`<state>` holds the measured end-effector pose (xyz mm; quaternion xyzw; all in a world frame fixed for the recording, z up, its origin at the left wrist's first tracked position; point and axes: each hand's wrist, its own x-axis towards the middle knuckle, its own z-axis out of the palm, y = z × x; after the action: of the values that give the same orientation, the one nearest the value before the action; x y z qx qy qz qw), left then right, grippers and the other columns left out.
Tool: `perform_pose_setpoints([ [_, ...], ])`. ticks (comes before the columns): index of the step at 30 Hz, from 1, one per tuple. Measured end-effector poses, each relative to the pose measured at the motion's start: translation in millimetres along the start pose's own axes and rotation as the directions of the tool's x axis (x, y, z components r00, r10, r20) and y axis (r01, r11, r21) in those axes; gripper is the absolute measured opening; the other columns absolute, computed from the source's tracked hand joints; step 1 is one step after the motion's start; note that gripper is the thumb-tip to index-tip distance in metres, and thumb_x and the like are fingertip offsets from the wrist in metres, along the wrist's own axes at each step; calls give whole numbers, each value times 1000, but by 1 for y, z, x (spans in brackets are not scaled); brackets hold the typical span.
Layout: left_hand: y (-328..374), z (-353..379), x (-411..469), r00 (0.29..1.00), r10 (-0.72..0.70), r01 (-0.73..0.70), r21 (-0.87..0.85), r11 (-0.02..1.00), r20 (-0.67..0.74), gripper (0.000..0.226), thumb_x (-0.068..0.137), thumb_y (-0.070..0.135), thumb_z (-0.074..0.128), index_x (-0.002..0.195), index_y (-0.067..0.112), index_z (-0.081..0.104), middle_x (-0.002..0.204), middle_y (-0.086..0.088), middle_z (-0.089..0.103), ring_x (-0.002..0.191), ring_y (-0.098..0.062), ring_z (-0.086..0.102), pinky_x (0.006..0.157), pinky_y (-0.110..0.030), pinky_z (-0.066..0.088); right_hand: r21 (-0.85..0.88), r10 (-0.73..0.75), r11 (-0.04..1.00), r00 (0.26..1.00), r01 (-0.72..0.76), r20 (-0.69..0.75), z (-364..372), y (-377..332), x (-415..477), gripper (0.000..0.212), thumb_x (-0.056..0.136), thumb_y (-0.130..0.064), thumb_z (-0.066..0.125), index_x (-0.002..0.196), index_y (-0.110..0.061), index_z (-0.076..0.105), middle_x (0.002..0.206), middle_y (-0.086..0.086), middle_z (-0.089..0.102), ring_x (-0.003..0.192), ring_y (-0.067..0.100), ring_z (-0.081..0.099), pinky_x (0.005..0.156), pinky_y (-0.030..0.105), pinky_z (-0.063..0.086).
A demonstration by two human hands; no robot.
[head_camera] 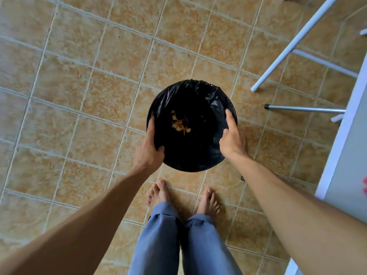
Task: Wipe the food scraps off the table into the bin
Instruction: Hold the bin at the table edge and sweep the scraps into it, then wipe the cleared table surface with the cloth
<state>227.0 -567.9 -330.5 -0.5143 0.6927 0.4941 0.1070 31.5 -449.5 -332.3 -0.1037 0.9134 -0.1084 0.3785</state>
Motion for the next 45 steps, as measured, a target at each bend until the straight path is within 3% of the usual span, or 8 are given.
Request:
perform_pose_setpoints([
  [10, 48, -27, -46, 1000, 7, -2, 163, 987, -29, 97, 81, 10, 55, 154, 39, -1, 145, -16, 47, 90, -37, 62, 63, -37, 49, -87, -200, 977, 979, 196, -39, -48, -44, -76, 56, 109, -31, 32, 162, -26, 14, 166, 11, 25, 151, 31, 25, 121, 48, 30],
  [15, 110, -33, -83, 996, 87, -86, 170, 982, 2, 70, 88, 13, 53, 153, 19, 29, 144, -11, 53, 117, -34, 59, 91, -42, 51, -4, -367, 925, 894, 379, -255, -113, -52, -139, 53, 108, -28, 42, 158, -11, 31, 163, 6, 37, 151, 22, 31, 125, 36, 25],
  [23, 229, 16, -150, 931, 348, -341, 79, 937, -112, 50, 90, 9, 51, 136, 29, 54, 74, 5, 69, 62, -10, 63, 57, -14, 40, -43, -321, 910, 638, 412, -700, -222, 31, -165, 39, 101, -21, 50, 135, -4, 61, 129, 11, 69, 123, 24, 56, 108, 45, 46],
  [27, 265, 63, -172, 843, 510, -507, 65, 860, -172, 45, 86, -3, 43, 124, 19, 54, 112, -4, 68, 105, -23, 63, 86, -30, 50, -67, -326, 918, 650, 390, -687, -228, 89, -145, 42, 101, -23, 48, 137, -5, 60, 140, 13, 63, 132, 31, 55, 112, 40, 42],
  [30, 273, 107, -185, 853, 484, -477, 86, 875, -193, 60, 93, 0, 36, 152, 9, 31, 159, -7, 31, 148, -17, 26, 120, -29, 23, -201, -519, 843, 655, 499, -550, -216, 118, -130, 52, 105, -29, 42, 150, -3, 46, 155, 16, 48, 148, 33, 39, 120, 43, 34],
  [34, 270, 154, -196, 828, 520, -468, 252, 847, -211, 54, 100, 11, 31, 152, -1, 24, 162, -12, 18, 152, -24, 12, 124, -36, 6, -462, -777, 627, 542, 627, -320, -243, 141, -96, 57, 109, -43, 27, 155, -12, 38, 163, 12, 35, 155, 32, 22, 124, 51, 27],
  [40, 268, 179, -195, 813, 519, -322, 540, 777, -263, 57, 101, 25, 34, 152, 1, 27, 162, -14, 21, 152, -27, 14, 124, -42, 7, -399, -503, 853, 733, 336, -459, -295, 98, -26, 71, 98, -44, 32, 160, -9, 26, 168, 20, 18, 156, 43, 10, 125, 60, 10],
  [45, 270, 182, -193, 801, 529, -288, 595, 750, -279, 56, 102, 27, 31, 152, 3, 29, 161, -13, 23, 152, -25, 13, 124, -42, 7, -634, -939, 174, 322, 753, 124, -298, 91, -14, 62, 101, -47, 30, 160, -26, 29, 169, 8, 24, 157, 31, 16, 127, 51, 14],
])
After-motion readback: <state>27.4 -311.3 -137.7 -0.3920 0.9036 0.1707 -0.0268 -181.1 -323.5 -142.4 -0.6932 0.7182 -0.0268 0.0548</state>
